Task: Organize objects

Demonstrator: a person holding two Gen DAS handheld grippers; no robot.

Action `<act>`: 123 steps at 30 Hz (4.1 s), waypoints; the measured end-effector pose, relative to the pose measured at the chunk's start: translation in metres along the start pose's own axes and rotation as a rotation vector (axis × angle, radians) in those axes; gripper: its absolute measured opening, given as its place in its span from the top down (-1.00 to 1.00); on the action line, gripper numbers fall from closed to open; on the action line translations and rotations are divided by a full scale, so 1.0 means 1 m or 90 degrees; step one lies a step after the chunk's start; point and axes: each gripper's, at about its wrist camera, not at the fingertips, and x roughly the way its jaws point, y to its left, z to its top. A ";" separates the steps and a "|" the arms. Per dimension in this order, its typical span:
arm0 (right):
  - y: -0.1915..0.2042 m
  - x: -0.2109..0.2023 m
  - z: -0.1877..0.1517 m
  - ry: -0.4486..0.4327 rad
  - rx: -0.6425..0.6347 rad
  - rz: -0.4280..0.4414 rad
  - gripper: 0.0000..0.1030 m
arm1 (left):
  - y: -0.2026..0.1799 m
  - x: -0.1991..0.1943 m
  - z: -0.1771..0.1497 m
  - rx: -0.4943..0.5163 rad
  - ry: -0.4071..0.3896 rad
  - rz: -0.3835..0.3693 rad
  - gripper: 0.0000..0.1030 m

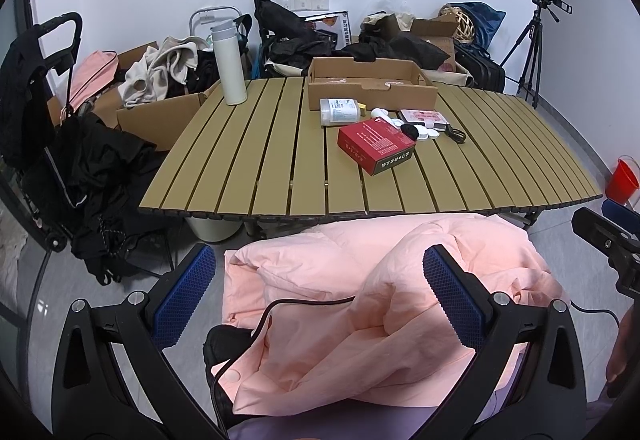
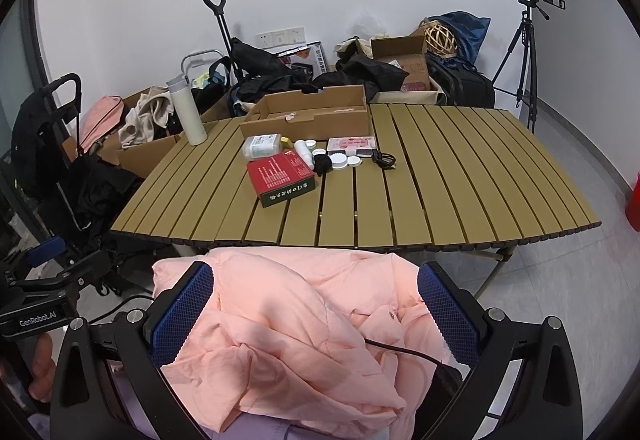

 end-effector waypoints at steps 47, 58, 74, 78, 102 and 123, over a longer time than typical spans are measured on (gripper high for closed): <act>0.003 0.335 0.074 0.200 0.019 0.280 0.33 | -0.003 0.309 0.090 -0.017 0.139 -0.269 -0.19; 0.009 0.312 0.091 0.167 0.013 0.279 0.22 | -0.002 0.266 0.115 -0.033 0.064 -0.280 -0.11; 0.022 0.464 0.320 0.196 0.046 0.255 0.23 | 0.001 0.461 0.352 -0.003 0.128 -0.222 0.00; 0.028 0.531 0.324 0.233 0.053 0.209 0.23 | 0.005 0.516 0.351 -0.003 0.158 -0.162 0.08; -0.082 0.263 0.338 0.114 -0.034 -0.001 -0.63 | 0.036 0.209 0.343 0.027 0.022 -0.032 -1.00; 0.009 0.007 0.034 0.034 -0.112 0.132 -0.63 | 0.029 -0.012 0.041 0.023 -0.034 -0.104 -1.00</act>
